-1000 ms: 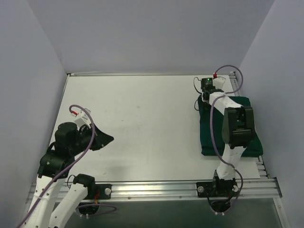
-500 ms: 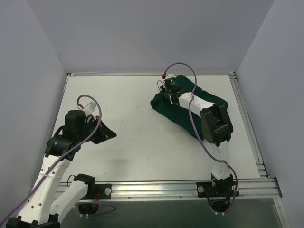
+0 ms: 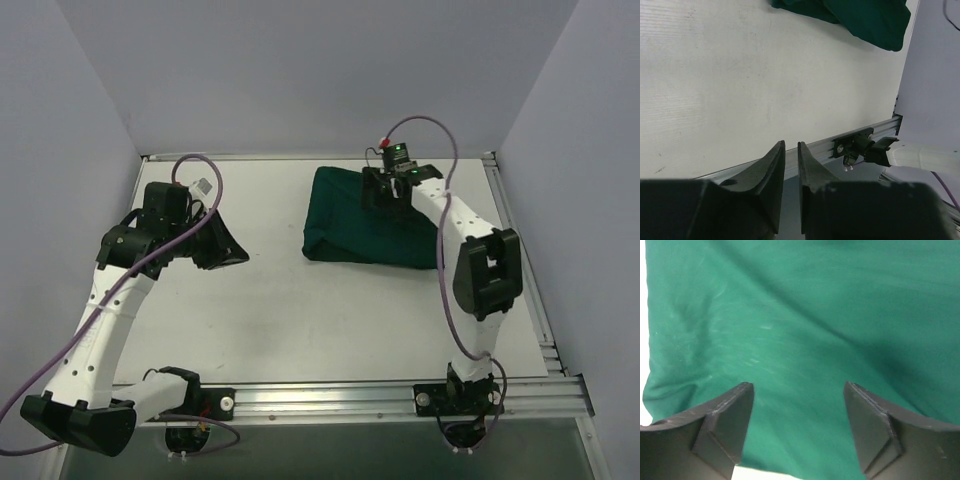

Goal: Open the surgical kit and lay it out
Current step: Move the surgical kit at the center of the board, then open the surgical kit at the center of the board.

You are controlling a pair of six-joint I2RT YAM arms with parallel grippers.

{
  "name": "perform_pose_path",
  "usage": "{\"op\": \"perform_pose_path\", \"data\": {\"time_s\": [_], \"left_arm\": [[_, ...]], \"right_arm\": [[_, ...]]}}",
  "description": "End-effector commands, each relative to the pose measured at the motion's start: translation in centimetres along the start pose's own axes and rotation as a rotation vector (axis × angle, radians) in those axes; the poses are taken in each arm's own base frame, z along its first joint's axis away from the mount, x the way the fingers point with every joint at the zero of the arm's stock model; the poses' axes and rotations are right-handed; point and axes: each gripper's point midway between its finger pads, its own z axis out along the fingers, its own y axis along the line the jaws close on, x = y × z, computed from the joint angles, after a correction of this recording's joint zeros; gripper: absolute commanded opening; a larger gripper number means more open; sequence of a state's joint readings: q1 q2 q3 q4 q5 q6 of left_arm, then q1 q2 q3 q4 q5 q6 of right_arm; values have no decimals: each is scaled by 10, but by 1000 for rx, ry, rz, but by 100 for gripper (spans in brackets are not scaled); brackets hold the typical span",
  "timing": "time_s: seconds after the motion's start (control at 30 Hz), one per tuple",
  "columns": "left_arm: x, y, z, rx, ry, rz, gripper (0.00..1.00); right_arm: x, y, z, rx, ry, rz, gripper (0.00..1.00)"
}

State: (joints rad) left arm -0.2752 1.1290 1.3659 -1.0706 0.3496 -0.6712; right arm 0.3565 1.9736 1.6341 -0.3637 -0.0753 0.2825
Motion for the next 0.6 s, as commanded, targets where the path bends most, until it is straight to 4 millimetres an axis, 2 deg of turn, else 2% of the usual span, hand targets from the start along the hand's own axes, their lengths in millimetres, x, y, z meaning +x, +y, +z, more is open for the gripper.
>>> {"op": "perform_pose_path", "data": {"time_s": [0.0,0.03,0.07,0.1,0.13,0.2,0.23,0.27,0.33,0.4,0.43,0.57], "left_arm": [[6,-5,-10,3,50,77,25],[7,-2,-3,-8,78,85,27],[7,1,1,-27,85,98,31],[9,3,4,-43,101,116,32],[9,5,9,-57,116,113,33],[5,8,13,-83,103,94,34],[3,7,15,-76,92,83,35],[2,4,18,-57,89,74,37],[-1,-1,21,-31,99,91,38],[-4,7,19,-86,110,134,38],[-11,5,18,-99,104,152,38],[-15,6,24,-106,112,169,38]], "right_arm": [[-16,-37,-91,74,-103,169,75],[-2,-62,-102,100,-99,233,77],[7,-76,-106,105,-92,299,77],[17,-80,-111,58,-72,349,78],[32,-112,-119,79,-76,441,78],[49,-134,-129,82,-68,531,83],[53,-142,-141,85,-86,557,85],[69,-156,-139,104,-65,601,86],[84,-159,-139,105,-34,629,85],[101,-161,-133,108,14,671,85],[99,-155,-130,57,6,678,84],[104,-150,-118,4,8,721,82]]}}
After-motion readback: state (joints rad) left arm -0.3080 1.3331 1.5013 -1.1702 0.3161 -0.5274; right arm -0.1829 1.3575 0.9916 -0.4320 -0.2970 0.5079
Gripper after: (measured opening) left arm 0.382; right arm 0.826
